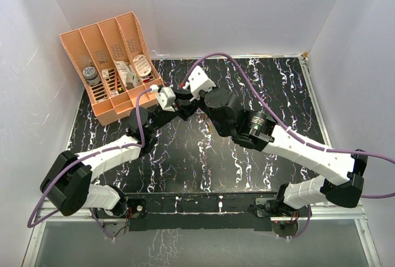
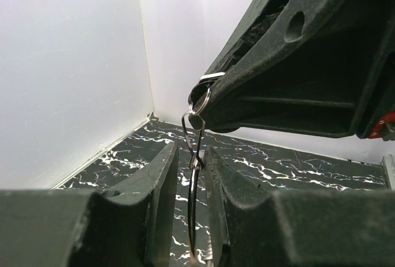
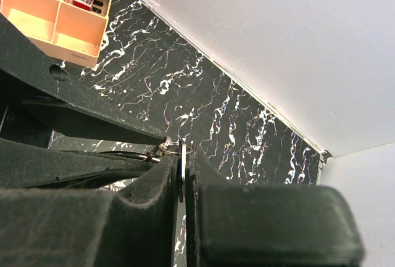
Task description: Remove the keys from the keyring
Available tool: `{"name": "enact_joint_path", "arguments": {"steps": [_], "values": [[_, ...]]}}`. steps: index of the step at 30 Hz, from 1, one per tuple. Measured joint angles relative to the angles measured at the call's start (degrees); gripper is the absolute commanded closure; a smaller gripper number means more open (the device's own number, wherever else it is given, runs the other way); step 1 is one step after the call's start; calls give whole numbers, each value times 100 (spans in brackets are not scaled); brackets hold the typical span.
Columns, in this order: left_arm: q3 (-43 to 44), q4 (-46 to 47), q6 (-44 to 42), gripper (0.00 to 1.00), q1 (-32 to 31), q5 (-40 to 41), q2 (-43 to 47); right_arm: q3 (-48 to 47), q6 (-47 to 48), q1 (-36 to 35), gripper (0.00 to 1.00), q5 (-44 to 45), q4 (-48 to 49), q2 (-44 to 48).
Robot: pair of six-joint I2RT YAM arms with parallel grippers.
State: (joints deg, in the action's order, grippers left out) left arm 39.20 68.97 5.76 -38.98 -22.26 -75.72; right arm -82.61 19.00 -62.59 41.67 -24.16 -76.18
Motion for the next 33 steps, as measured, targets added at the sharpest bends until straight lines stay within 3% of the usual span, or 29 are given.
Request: {"name": "enact_joint_path", "arguments": {"steps": [33], "values": [[9, 2, 0, 73, -15, 70, 0, 107, -9, 0, 100, -2, -7, 11]]}}
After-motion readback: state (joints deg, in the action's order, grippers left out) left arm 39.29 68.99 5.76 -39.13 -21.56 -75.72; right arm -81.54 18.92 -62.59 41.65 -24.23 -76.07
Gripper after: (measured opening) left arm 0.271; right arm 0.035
